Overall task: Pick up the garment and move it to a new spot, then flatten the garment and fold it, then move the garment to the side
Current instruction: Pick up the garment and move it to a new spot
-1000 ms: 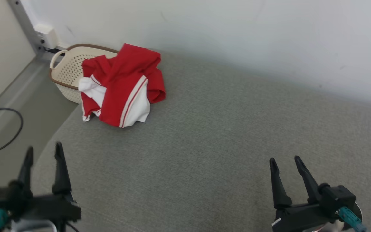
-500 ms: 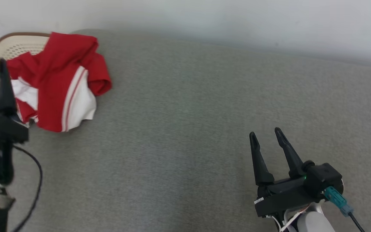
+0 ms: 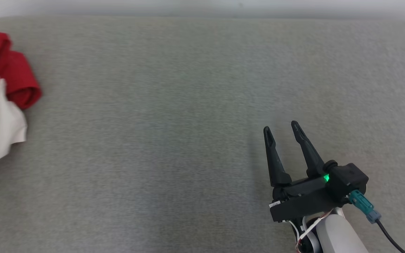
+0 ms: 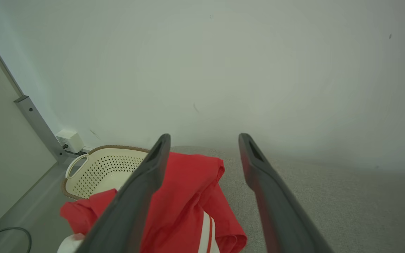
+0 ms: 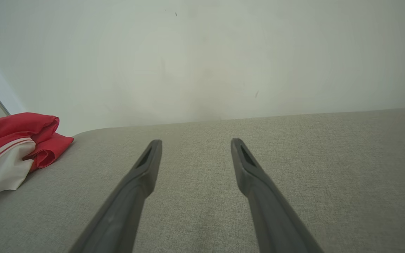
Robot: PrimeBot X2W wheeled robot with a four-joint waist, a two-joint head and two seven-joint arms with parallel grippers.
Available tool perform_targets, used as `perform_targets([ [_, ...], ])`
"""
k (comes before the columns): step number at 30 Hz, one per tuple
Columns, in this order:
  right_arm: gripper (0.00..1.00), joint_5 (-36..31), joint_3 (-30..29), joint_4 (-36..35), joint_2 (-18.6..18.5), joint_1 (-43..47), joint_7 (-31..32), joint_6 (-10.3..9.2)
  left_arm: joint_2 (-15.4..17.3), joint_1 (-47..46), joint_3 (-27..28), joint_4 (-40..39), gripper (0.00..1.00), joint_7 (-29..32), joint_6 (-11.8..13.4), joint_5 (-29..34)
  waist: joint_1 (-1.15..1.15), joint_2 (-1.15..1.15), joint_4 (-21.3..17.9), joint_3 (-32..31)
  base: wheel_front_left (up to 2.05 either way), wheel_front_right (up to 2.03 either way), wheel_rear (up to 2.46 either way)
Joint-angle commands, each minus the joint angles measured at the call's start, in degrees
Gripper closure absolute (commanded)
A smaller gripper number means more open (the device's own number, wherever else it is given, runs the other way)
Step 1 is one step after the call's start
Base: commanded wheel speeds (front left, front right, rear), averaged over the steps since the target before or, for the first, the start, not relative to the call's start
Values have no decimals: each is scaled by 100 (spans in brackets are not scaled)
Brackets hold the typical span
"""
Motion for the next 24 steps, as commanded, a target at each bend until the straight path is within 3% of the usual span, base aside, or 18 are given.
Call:
perform_targets([
  [1, 0, 58, 25, 26, -6, -109, -57, 4, 206, -118, -11, 270, 0, 127, -17, 98, -1, -1, -473, 372, 0, 0, 0],
  [11, 0, 60, 42, 113, -6, -128, -103, 4, 591, -287, -133, 1368, 0, 802, -90, 109, -1, -1, -692, 441, 0, 0, 0],
  [18, 0, -6, -14, 115, -6, -127, -108, 4, 582, -224, -325, 2068, 0, 1606, -137, 59, -1, -1, -698, 478, 0, 0, 0],
  [23, 0, -39, -26, 103, -7, -129, -111, 4, 550, -174, -322, 2301, 0, 1736, -28, -8, -1, -1, -675, 493, 0, 0, 0],
  [24, 0, -45, -27, 107, -7, -130, -110, 4, 554, -147, -343, 2336, 31, 1759, -11, 15, -1, -1, -671, 487, 0, 0, 0],
])
